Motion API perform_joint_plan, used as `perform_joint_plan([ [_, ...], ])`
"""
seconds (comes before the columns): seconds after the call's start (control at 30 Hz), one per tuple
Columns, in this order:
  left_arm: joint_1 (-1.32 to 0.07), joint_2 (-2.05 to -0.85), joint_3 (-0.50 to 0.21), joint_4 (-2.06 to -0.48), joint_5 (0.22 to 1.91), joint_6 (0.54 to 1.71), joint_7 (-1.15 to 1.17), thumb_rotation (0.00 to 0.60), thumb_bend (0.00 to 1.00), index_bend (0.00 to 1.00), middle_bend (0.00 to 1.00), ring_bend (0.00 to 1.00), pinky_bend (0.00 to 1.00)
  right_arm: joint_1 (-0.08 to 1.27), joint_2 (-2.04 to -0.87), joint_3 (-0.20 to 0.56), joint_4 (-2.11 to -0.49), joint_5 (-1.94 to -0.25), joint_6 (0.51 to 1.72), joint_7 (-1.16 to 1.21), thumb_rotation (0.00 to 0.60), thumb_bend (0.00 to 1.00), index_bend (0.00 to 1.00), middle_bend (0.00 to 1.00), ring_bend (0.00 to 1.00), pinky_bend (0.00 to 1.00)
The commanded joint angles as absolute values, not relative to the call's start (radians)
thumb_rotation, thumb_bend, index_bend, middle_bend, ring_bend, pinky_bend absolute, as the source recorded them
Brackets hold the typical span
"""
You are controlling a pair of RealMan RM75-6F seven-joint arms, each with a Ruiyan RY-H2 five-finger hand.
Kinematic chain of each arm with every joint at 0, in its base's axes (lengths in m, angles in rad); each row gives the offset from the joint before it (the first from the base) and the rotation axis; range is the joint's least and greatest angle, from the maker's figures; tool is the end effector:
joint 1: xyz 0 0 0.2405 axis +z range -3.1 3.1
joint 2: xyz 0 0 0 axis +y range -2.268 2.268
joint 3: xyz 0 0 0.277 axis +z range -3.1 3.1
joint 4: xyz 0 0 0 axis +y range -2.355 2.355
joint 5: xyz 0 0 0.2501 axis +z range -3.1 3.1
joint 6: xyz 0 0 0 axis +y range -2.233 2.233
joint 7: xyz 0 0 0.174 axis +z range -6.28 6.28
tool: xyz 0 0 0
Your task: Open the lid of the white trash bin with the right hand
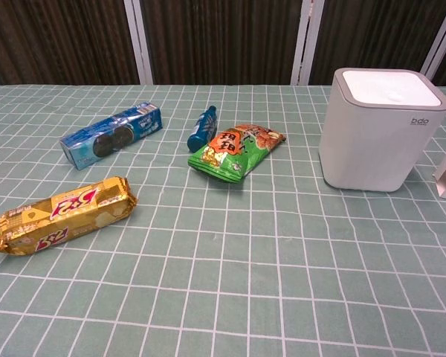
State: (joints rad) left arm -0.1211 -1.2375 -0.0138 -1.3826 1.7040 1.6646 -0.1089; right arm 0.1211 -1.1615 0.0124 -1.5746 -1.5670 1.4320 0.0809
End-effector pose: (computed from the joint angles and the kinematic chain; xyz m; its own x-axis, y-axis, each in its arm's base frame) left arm -0.3338 0.2168 0.1192 0.3746 -0.1378 0.9169 0.8827 -0.2495 -0.3982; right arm -0.3381 -0.2182 0.1010 0.3281 -0.0863 0.9407 -0.9422 -0.1006 0.3195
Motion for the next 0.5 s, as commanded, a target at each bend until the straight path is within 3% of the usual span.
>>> perform_joint_plan([
  [0.03,-0.122,-1.237,-0.013,-1.383,1.704,1.663,-0.107,0.6,0.59,0.46,0.45,0.42,0.61,0.121,-1.161,0.012,-1.574,-1.568,1.432,0.083,0.6,0.12,0.0,0.0,0.0,0.21],
  [0.27,-0.123,-1.236,-0.013,-1.38,1.696,1.656,-0.117,0.6,0.59,0.47,0.45,0.42,0.61,0.121,-1.163,0.016,-1.572,-1.583,1.449,0.085,0.6,0.12,0.0,0.0,0.0,0.21],
  [0.33,-0.122,-1.233,-0.013,-1.382,1.691,1.653,-0.124,0.6,0.59,0.47,0.46,0.42,0.61,0.116,-1.173,0.022,-1.565,-1.593,1.474,0.074,0.6,0.12,0.0,0.07,0.04,0.23],
  [0.47,-0.119,-1.229,-0.012,-1.387,1.695,1.661,-0.128,0.6,0.59,0.47,0.46,0.42,0.61,0.115,-1.16,0.025,-1.59,-1.59,1.476,0.021,0.6,0.14,0.0,0.46,0.44,0.55],
  [0.5,-0.118,-1.229,-0.011,-1.388,1.698,1.664,-0.127,0.6,0.59,0.47,0.46,0.42,0.61,0.12,-1.144,0.023,-1.607,-1.589,1.463,0.002,0.6,0.16,0.0,0.51,0.5,0.61],
])
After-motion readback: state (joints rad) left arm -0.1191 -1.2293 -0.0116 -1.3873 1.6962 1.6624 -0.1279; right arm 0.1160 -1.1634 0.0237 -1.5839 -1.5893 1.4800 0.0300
